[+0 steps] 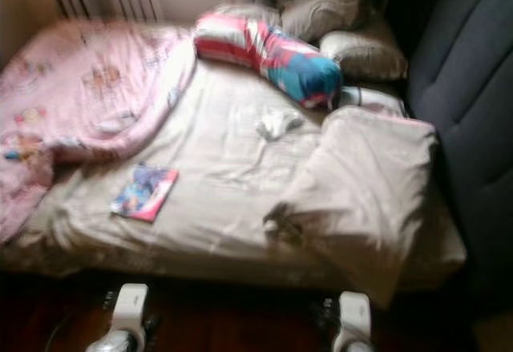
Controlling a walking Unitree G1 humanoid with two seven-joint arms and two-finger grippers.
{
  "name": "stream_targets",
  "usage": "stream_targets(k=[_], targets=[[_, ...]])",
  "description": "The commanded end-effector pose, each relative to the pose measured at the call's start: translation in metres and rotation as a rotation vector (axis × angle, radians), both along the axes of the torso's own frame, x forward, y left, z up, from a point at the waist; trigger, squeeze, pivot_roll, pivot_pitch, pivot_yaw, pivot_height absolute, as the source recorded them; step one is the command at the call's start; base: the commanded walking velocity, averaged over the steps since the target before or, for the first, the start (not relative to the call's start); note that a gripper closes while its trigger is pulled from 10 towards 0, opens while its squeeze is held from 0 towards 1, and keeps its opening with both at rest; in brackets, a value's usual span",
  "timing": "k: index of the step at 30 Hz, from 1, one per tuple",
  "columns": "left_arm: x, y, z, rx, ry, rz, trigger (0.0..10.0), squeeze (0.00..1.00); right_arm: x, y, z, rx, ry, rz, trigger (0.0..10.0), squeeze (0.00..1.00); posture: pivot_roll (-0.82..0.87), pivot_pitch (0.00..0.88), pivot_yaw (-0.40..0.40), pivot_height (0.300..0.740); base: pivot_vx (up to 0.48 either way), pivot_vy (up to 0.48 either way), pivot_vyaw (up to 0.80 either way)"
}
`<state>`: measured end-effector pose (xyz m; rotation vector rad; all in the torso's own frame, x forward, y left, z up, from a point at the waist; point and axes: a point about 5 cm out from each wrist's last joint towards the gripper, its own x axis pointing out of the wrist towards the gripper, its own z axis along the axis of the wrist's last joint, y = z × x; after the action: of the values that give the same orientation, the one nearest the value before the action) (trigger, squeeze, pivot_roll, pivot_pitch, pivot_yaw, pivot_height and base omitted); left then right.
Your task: Clean up the room
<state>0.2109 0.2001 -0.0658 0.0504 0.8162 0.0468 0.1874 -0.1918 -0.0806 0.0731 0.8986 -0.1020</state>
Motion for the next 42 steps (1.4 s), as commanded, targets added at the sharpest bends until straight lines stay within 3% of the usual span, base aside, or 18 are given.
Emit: stream_targets(k=[1,19,29,37,42], targets=[[-0.008,0.002,-0.005,0.005,0.037,0.005,10.0,0.0,-0.005,0.002,-0.003,0.006,0.022,-0.004,10.0,0.0,0.0,0.113,-0.005,0.74,0.0,0.0,0.0],[-0.009,0.005,-0.004,0.016,0.031,-0.001,10.0,0.0,-0.005,-0.016,0.0,-0.002,0.01,-0.031,10.0,0.0,0.0,0.11,-0.001,0.74,0.0,0.0,0.0],[-0.013,0.002,-0.007,0.011,0.044,0.006,10.0,0.0,-0.009,-0.003,-0.004,0.03,0.021,-0.032,10.0,0.0,0.0,0.111,-0.01,0.74,0.0,0.0,-0.15],[-0.014,0.003,-0.008,0.01,0.054,0.005,10.0,0.0,-0.004,-0.001,-0.002,0.014,0.006,-0.032,10.0,0.0,-0.03,0.108,-0.002,0.74,0.0,0.0,-0.76],[-0.015,0.006,-0.008,0.017,0.055,0.005,10.0,0.0,-0.002,-0.002,-0.001,0.012,-0.004,-0.03,10.0,0.0,-0.02,0.103,0.002,0.74,0.0,0.0,0.0]])
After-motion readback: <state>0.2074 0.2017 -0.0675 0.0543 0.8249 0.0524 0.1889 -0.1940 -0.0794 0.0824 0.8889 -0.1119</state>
